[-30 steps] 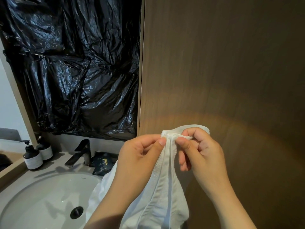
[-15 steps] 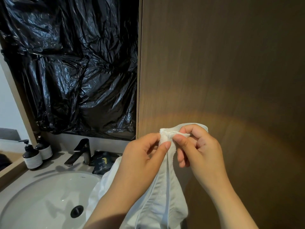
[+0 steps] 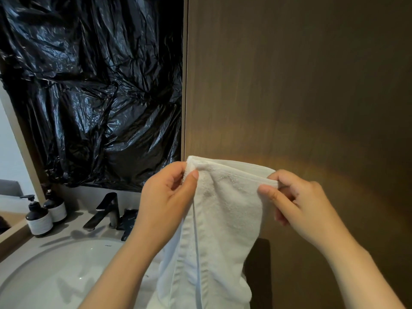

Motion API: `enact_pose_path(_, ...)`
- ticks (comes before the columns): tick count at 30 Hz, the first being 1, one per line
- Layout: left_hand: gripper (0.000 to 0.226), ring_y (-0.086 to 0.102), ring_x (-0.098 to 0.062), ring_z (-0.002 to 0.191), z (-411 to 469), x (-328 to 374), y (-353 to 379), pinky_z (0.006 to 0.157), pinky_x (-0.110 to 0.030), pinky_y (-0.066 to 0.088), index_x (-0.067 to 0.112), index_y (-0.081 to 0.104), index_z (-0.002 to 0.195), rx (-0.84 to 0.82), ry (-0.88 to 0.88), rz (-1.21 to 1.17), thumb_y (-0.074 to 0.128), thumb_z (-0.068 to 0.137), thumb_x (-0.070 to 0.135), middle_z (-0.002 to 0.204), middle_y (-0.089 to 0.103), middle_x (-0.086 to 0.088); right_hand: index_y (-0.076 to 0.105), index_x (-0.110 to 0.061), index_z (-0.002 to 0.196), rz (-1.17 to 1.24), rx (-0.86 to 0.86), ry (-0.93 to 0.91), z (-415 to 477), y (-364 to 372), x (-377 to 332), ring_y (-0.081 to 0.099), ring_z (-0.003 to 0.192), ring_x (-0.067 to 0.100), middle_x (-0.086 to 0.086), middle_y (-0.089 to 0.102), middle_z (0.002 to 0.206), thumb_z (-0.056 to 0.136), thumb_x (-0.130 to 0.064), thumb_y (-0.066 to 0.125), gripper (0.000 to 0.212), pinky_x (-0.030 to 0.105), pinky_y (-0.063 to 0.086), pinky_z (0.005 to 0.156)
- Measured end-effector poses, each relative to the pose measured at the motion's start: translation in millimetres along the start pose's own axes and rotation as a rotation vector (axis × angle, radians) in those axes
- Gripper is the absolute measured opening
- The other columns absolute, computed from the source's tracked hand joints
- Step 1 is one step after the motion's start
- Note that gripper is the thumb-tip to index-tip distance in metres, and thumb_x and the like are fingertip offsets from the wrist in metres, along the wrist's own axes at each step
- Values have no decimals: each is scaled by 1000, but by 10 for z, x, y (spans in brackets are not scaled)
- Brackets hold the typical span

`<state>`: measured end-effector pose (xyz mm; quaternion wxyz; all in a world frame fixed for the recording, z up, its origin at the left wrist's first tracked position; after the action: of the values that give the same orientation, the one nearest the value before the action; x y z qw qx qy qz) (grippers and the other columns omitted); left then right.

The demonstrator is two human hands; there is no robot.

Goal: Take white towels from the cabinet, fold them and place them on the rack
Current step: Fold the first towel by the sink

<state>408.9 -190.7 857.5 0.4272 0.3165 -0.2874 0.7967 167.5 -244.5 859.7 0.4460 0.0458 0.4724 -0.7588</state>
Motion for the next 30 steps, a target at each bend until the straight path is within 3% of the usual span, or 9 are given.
enact_pose_path(3,28,61,-28,78,23,9,-51,70,-40,49,17,69,87,16,-4,13,51,86,38,82,68,-10,51,-39,85,-161,21,-28,25,-123,144,63,63,1,-16,62,66,87,-67,44,29,26,53,48)
enact_pose_path(7,33,57,-25,75,105,42,-47,67,-36,46,11,66,86,23,25,88,48,87,39,81,65,-12,51,-37,79,-248,87,-87,150,-176,141,55,82,-4,-22,54,79,86,-69,40,34,13,40,57)
enact_pose_path(10,30,52,-20,70,273,65,-72,55,-23,40,6,62,86,60,55,147,48,97,31,79,61,-13,55,-33,77,-133,164,-115,290,-222,-9,58,80,1,-19,57,78,85,-63,51,31,12,42,58)
enact_pose_path(15,26,50,-4,69,632,111,-186,57,-11,36,10,53,92,155,102,231,37,103,26,78,56,-1,55,-32,80,193,290,-142,568,-300,-399,62,74,9,-15,61,80,77,-55,68,27,13,49,51)
enact_pose_path(17,25,49,-6,69,726,121,-233,59,-9,36,10,50,96,192,120,270,33,104,26,78,53,2,55,-36,89,265,267,-119,662,-290,-503,63,75,9,-15,62,83,74,-57,68,29,15,51,54)
enact_pose_path(21,19,44,-3,66,851,142,-432,59,-8,35,13,48,96,230,179,348,34,104,23,74,49,8,62,-41,112,308,140,-73,755,-165,-589,63,95,-2,-24,65,100,78,-55,65,37,18,56,71)
enact_pose_path(25,15,47,-2,67,926,188,-734,54,-10,33,17,49,96,222,246,453,38,103,23,74,51,11,74,-29,91,403,-1,-123,780,30,-714,69,85,7,-13,72,87,86,-42,64,18,17,54,65)
enact_pose_path(30,15,47,-11,67,1080,126,-824,54,-17,29,15,52,94,91,290,568,42,102,21,74,52,7,69,-23,77,430,-98,-23,659,306,-647,64,66,11,-7,67,72,85,-47,65,26,13,47,56)
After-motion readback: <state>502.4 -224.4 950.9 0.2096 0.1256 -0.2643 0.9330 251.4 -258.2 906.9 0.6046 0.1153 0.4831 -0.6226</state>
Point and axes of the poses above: each hand's wrist, its own z-axis towards the middle knuckle, its own y-axis out of the palm, x = y × z, the point moved 1 cm from there along z, towards the middle knuckle
